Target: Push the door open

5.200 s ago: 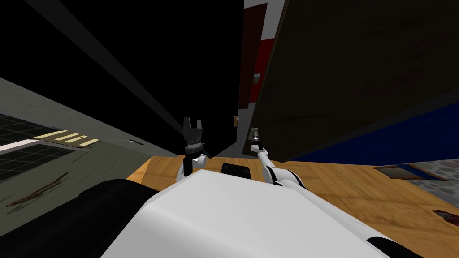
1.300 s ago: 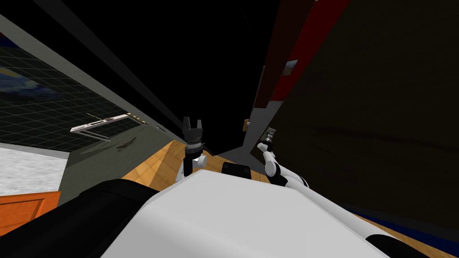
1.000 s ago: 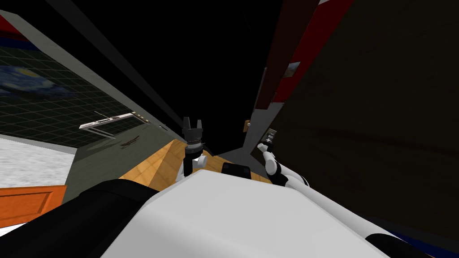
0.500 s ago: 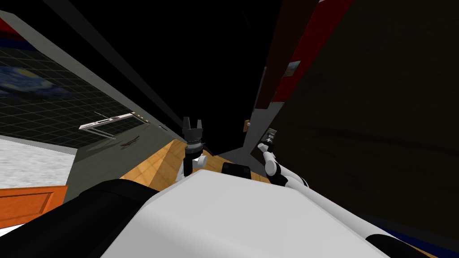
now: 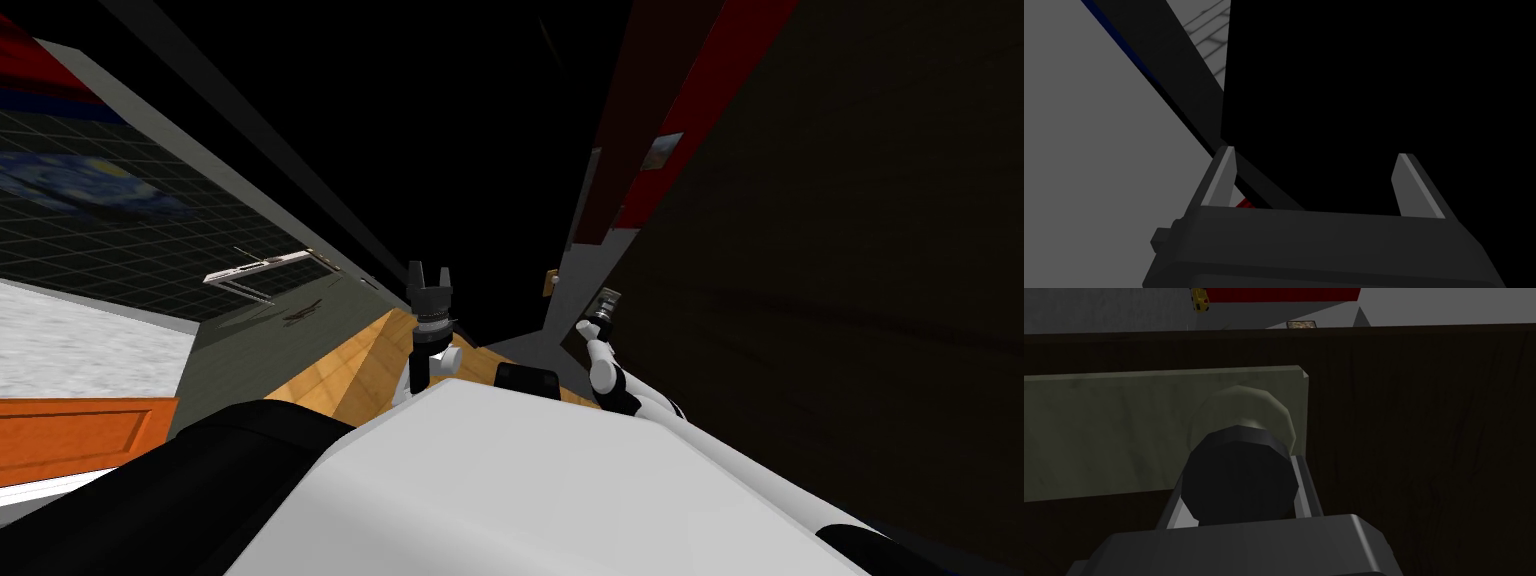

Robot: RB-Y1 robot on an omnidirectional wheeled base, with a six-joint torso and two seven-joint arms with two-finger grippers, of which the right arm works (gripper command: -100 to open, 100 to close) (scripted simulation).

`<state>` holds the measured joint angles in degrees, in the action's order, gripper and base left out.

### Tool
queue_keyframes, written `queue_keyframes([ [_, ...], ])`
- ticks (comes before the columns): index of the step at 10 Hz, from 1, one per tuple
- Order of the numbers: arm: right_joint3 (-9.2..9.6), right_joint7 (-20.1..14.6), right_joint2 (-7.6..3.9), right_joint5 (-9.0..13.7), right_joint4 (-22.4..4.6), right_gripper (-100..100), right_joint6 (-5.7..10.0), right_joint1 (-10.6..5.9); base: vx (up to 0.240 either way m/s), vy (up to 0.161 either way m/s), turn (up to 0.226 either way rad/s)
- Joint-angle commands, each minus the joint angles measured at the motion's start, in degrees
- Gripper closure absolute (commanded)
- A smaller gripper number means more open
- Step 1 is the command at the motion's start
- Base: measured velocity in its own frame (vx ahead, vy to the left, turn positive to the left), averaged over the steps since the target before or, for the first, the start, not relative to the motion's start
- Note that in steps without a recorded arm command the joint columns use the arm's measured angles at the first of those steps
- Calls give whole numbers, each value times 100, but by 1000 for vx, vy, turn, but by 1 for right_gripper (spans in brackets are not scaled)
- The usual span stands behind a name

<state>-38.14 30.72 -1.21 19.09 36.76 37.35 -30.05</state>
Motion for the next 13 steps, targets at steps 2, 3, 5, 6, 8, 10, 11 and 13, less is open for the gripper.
queue_keyframes([
  [2,-86,25,-147,36,-72,100,195,-109,24,-37,32],
  [3,-86,25,-147,36,-167,100,195,-109,19,-11,1],
  [5,-207,108,-171,94,-43,100,295,-130,13,-13,56],
  [6,-207,108,-171,94,-43,100,295,-130,28,-53,56],
  [8,-207,108,-171,94,-43,100,295,-130,18,-21,5],
  [10,-207,108,-171,94,-68,100,295,-130,3,-3,-7],
  [11,-207,108,-171,94,-43,100,295,-130,0,0,0],
  [13,-357,212,-193,167,-31,100,420,-156,14,-32,68],
])
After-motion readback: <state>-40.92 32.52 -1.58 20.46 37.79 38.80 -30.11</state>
